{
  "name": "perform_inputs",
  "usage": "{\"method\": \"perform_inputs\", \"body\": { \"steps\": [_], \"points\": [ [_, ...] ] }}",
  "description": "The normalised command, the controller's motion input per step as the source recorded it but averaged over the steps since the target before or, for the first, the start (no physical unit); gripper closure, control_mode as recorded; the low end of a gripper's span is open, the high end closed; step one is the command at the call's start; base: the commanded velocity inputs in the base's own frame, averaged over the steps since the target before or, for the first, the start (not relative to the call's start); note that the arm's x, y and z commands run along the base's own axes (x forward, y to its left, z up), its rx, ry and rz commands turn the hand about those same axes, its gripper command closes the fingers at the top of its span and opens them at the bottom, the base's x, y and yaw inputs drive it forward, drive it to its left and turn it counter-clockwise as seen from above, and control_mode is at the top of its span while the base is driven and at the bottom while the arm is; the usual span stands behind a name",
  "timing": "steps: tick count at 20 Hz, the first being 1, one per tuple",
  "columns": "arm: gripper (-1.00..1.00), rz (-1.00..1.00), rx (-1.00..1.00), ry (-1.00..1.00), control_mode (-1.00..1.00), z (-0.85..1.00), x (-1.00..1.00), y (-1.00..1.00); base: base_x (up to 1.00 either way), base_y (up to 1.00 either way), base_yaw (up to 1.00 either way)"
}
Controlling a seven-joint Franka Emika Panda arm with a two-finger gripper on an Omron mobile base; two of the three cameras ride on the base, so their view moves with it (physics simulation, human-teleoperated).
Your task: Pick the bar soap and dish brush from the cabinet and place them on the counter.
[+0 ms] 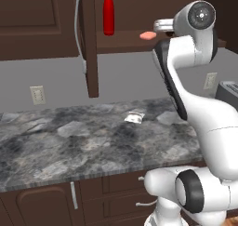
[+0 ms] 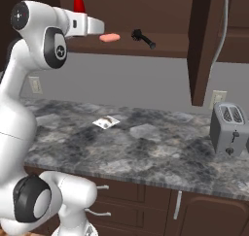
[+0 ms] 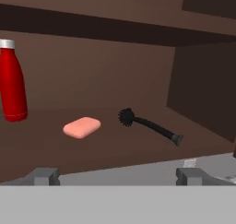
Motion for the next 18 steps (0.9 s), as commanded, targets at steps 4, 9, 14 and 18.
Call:
{"method": "perform_inputs", "body": {
  "steps": [4, 9, 14, 18],
  "points": [
    [-1.00, 0.04, 0.01, 0.01, -1.00, -0.26, -0.05, 0.00, 0.00, 0.00, 0.00],
    [-1.00, 0.01, 0.02, 0.00, -1.00, -0.16, -0.03, 0.12, 0.00, 0.00, 0.00],
    [-1.00, 0.00, 0.09, 0.01, -1.00, 0.02, -0.12, 0.18, 0.00, 0.00, 0.00],
    [-1.00, 0.00, 0.11, 0.06, -1.00, 0.05, -0.09, 0.21, 0.00, 0.00, 0.00]
  ]
}}
